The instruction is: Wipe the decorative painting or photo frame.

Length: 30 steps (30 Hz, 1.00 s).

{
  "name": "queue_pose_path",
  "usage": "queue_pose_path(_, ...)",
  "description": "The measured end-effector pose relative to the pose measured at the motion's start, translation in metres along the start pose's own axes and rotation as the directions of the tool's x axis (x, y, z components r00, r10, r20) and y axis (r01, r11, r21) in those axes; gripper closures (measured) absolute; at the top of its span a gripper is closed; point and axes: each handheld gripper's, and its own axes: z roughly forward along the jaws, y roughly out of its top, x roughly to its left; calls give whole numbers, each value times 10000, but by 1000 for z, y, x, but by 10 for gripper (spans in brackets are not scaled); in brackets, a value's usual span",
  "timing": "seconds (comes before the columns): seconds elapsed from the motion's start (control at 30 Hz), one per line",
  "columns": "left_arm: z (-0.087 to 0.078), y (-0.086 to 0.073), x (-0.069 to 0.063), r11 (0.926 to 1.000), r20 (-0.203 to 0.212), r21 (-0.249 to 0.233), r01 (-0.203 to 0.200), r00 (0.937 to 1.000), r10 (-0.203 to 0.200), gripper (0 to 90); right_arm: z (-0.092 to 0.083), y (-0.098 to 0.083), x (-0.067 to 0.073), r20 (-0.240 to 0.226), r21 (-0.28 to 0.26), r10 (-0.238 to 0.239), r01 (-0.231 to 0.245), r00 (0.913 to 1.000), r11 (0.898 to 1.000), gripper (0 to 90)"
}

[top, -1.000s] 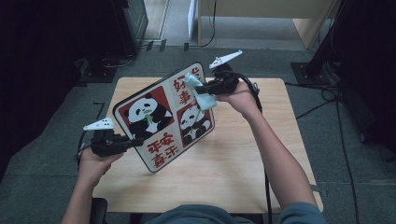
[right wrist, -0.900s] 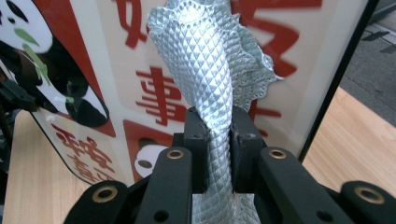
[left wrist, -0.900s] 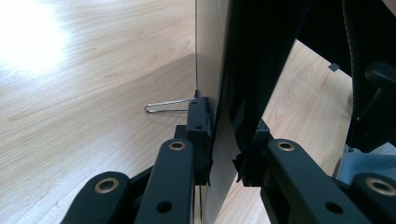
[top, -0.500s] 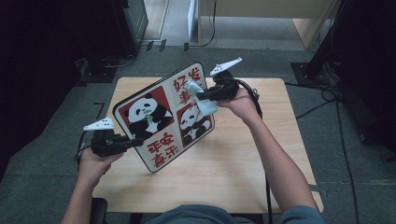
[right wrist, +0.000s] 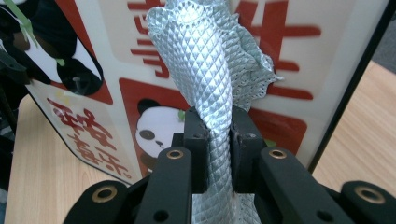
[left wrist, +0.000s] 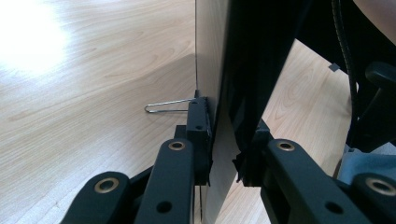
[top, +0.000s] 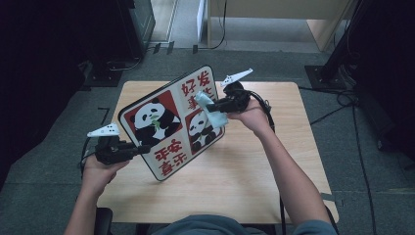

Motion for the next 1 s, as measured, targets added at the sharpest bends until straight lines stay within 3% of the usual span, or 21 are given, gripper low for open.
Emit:
queue_pose_path(0.6,0,0,0,10000,39,-13,39,10000,-39,789,10,-24,-4,-109,275,252,-249,9996,9993,803)
queue_pose_path(0.8,0,0,1,10000,58,-10,54,10000,-54,788,13,-33,-6,-106,627,452,-444,9989,9970,802)
queue_pose_path(1.0,0,0,1,10000,69,-12,68,10000,-68,788,16,-40,-6,-123,572,501,-493,9987,9971,802)
